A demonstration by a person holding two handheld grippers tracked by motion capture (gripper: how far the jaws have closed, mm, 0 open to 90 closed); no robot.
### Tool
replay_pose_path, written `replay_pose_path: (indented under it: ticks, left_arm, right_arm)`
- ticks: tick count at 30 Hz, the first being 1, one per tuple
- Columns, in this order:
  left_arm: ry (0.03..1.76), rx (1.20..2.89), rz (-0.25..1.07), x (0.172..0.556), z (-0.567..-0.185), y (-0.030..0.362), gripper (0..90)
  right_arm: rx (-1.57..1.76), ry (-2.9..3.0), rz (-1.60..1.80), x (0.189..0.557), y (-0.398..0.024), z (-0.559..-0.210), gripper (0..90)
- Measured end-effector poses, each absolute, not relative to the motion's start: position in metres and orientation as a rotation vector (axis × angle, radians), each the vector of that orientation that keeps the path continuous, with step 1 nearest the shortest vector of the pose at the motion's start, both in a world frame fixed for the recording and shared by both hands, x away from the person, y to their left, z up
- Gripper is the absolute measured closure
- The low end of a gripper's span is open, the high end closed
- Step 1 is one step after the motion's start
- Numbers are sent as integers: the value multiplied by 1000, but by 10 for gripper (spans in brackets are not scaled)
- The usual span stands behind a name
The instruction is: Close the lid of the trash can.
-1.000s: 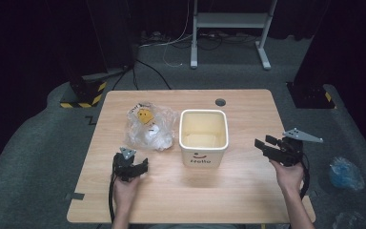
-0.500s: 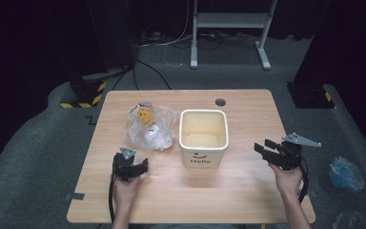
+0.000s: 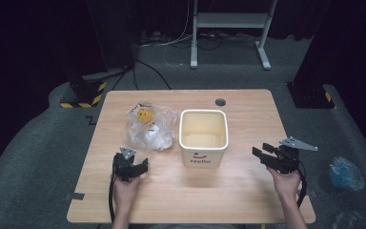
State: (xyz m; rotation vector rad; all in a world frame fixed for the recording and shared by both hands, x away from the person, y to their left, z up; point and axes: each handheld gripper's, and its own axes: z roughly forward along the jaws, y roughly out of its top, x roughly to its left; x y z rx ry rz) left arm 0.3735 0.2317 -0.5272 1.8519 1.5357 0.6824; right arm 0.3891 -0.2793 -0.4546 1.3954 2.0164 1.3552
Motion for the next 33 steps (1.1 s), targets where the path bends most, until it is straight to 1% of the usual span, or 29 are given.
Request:
replay_pose_path:
  ticks: [33]
  left_arm:
    - [1536, 1852, 683, 373, -527, 232, 269]
  right_arm:
    - [1429, 2046, 1319, 396, -273, -476, 436]
